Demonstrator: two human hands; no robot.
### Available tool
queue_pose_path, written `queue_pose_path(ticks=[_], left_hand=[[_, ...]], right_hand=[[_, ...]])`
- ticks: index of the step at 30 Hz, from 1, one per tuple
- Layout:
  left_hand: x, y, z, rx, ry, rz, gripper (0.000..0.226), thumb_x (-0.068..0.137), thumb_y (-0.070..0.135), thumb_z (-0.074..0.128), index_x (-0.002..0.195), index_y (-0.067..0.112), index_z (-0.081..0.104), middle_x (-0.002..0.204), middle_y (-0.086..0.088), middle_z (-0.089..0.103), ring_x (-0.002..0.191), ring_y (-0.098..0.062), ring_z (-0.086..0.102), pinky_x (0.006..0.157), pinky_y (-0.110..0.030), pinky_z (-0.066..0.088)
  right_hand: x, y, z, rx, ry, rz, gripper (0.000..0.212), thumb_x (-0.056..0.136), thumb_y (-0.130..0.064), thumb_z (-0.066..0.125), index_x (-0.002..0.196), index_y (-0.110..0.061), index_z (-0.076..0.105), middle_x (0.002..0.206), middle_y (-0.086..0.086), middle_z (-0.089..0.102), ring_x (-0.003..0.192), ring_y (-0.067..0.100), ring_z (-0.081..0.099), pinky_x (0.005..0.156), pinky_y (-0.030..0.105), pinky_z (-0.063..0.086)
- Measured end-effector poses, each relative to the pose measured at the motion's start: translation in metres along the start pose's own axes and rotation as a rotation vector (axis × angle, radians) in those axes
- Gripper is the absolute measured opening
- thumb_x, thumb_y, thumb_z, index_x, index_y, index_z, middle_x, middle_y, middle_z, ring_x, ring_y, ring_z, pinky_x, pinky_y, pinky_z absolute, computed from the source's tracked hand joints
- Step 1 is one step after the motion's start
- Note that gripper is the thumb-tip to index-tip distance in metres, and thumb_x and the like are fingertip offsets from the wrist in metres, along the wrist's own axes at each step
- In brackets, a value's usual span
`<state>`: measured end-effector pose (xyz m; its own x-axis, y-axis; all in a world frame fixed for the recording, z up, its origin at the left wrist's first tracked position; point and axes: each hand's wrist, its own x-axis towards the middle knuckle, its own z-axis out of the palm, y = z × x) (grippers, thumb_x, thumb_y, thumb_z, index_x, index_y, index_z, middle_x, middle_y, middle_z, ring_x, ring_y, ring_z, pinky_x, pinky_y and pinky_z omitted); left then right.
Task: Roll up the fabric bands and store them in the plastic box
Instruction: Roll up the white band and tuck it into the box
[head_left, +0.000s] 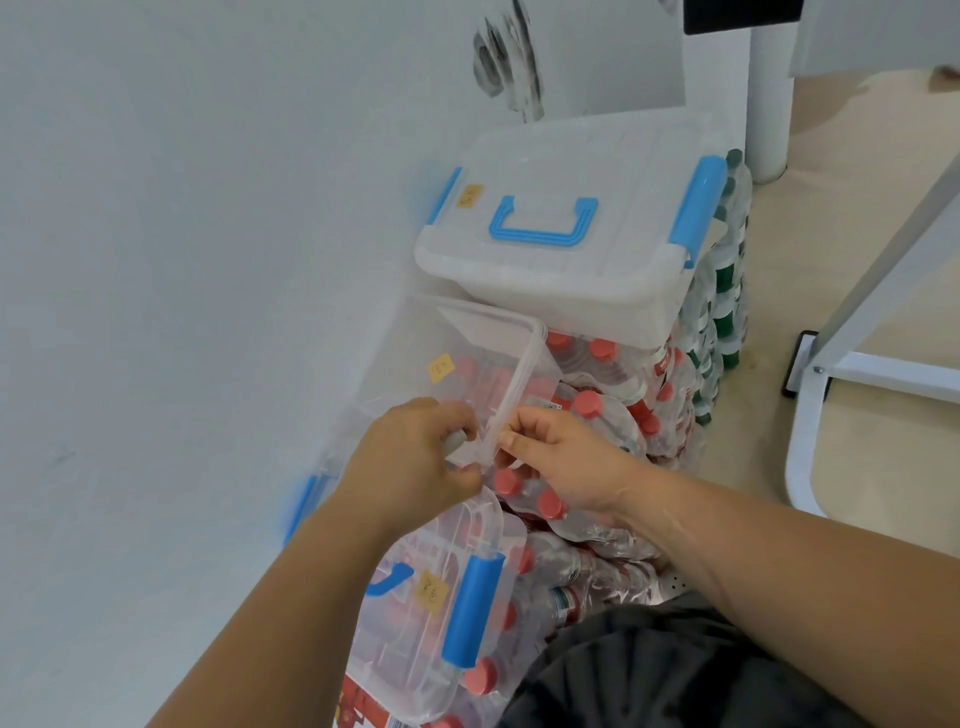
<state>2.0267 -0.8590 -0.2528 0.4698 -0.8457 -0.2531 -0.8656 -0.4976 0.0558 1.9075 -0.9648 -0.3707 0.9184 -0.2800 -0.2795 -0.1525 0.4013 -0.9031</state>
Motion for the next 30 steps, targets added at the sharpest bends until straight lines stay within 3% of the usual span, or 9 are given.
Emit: queue_pose_path(ticks=[6, 11, 14, 17, 19, 23, 30], left_hand=[[0.011, 0.011, -0.005, 0.242, -0.024, 0.075, 0.038, 0.071, 0.048, 0.078, 0.102, 0.03, 0.063, 0.082, 0.008, 0.06, 0.073, -0.014, 0.058, 0.067, -0.033, 0.056], [0.02, 0.023, -0.003, 0.317, -0.03, 0.072, 0.036, 0.07, 0.042, 0.081, 0.094, 0.029, 0.057, 0.069, 0.011, 0.048, 0.06, -0.008, 0.049, 0.05, -0.022, 0.036], [0.02, 0.024, -0.001, 0.318, -0.01, 0.053, 0.035, 0.07, 0.04, 0.079, 0.09, 0.03, 0.053, 0.068, 0.01, 0.048, 0.06, -0.01, 0.05, 0.05, -0.023, 0.039], [0.018, 0.024, 0.0, 0.296, 0.009, 0.047, 0.035, 0.071, 0.04, 0.078, 0.089, 0.032, 0.05, 0.068, 0.011, 0.048, 0.06, -0.008, 0.049, 0.05, -0.021, 0.034], [0.017, 0.025, 0.0, 0.292, 0.01, 0.044, 0.032, 0.071, 0.039, 0.077, 0.09, 0.031, 0.053, 0.069, 0.01, 0.05, 0.061, -0.011, 0.051, 0.051, -0.023, 0.038], [0.013, 0.022, -0.009, 0.218, 0.028, -0.007, 0.031, 0.07, 0.036, 0.075, 0.095, 0.03, 0.057, 0.072, 0.008, 0.057, 0.067, -0.014, 0.055, 0.061, -0.034, 0.055], [0.003, 0.021, -0.017, 0.114, 0.069, -0.022, 0.028, 0.075, 0.033, 0.074, 0.1, 0.029, 0.061, 0.075, 0.008, 0.061, 0.068, -0.011, 0.056, 0.067, -0.033, 0.056]], right_hand=[[0.001, 0.0, -0.003, -0.002, -0.022, 0.023, 0.024, 0.107, -0.022, 0.052, 0.107, -0.002, 0.065, 0.086, -0.002, 0.071, 0.077, 0.022, 0.063, 0.087, 0.053, 0.057], [0.006, 0.0, -0.002, 0.025, 0.001, 0.012, 0.021, 0.107, -0.021, 0.053, 0.1, -0.004, 0.065, 0.083, -0.002, 0.072, 0.074, 0.023, 0.062, 0.08, 0.048, 0.057], [0.01, 0.0, -0.002, 0.02, 0.005, -0.002, 0.021, 0.107, -0.021, 0.053, 0.098, -0.007, 0.067, 0.087, 0.001, 0.072, 0.081, 0.021, 0.064, 0.087, 0.048, 0.058], [0.01, -0.001, -0.002, 0.021, -0.001, -0.007, 0.021, 0.107, -0.02, 0.052, 0.097, -0.01, 0.068, 0.085, -0.002, 0.072, 0.08, 0.011, 0.065, 0.086, 0.039, 0.058], [0.009, -0.003, -0.002, 0.022, -0.005, -0.019, 0.021, 0.107, -0.018, 0.052, 0.094, -0.013, 0.068, 0.084, -0.002, 0.071, 0.079, 0.008, 0.065, 0.084, 0.034, 0.058], [0.007, -0.003, -0.002, 0.004, 0.005, -0.027, 0.021, 0.107, -0.018, 0.052, 0.101, -0.004, 0.066, 0.09, 0.004, 0.07, 0.083, 0.016, 0.063, 0.09, 0.047, 0.057], [0.005, -0.002, 0.0, -0.004, 0.003, -0.035, 0.023, 0.108, -0.021, 0.051, 0.106, -0.002, 0.064, 0.089, 0.003, 0.069, 0.082, 0.017, 0.061, 0.09, 0.048, 0.056]])
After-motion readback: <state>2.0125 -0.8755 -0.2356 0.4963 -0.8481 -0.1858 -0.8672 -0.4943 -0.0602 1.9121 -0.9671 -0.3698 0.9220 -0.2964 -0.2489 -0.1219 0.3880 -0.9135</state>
